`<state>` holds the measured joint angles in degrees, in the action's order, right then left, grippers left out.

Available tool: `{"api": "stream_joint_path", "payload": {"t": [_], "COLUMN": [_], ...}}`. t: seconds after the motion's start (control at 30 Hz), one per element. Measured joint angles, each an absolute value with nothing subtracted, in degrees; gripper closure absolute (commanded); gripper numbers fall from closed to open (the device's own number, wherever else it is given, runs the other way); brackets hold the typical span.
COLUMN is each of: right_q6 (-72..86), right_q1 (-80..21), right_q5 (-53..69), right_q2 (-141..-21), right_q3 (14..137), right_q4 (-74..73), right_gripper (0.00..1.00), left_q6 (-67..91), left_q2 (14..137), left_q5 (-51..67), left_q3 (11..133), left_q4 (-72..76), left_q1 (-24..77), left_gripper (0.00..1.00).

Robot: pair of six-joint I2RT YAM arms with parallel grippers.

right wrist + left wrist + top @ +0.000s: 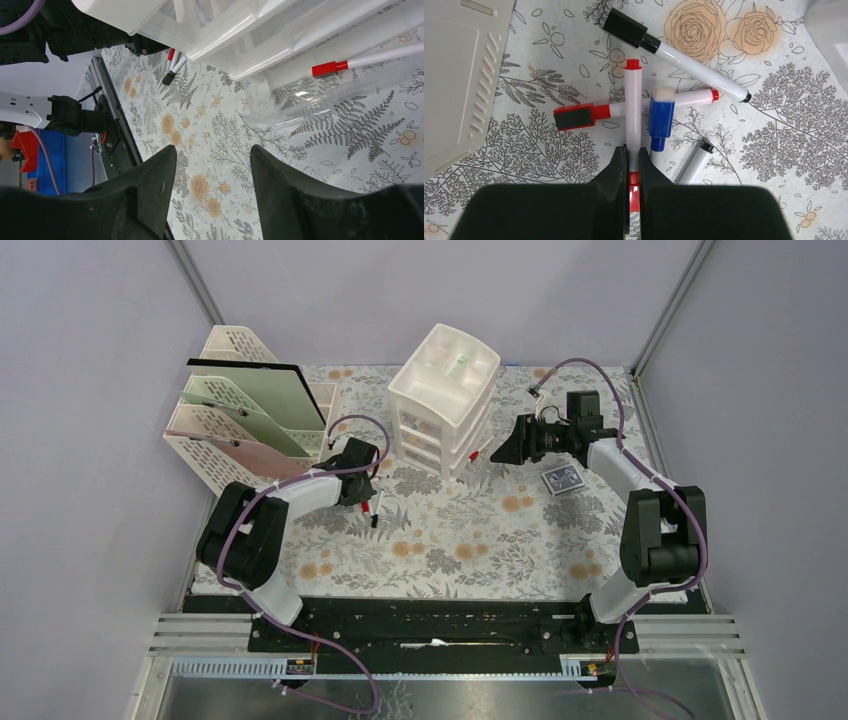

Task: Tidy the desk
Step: Pick up the stationery from the center of the board.

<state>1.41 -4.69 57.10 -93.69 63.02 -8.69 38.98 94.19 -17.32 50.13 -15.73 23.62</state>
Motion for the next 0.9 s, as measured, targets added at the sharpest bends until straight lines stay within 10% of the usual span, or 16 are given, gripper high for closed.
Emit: {"api": "stream_joint_path", "payload": {"t": [0.9], "right_q6": [-0.16], "right_q1": [-4.84], "right_q5": [72.2], "right_q2": [-87.24], "right_q3": [57.41], "right_q4": [-6.39], "right_gripper": [0.32], "left_q6": [38.74], "left_q2": [63.44], "left_q5": [22.63], "left_q3": [30.98], "left_q4": [10.0], "left_q1": [24.12], "left_gripper": [1.0]}}
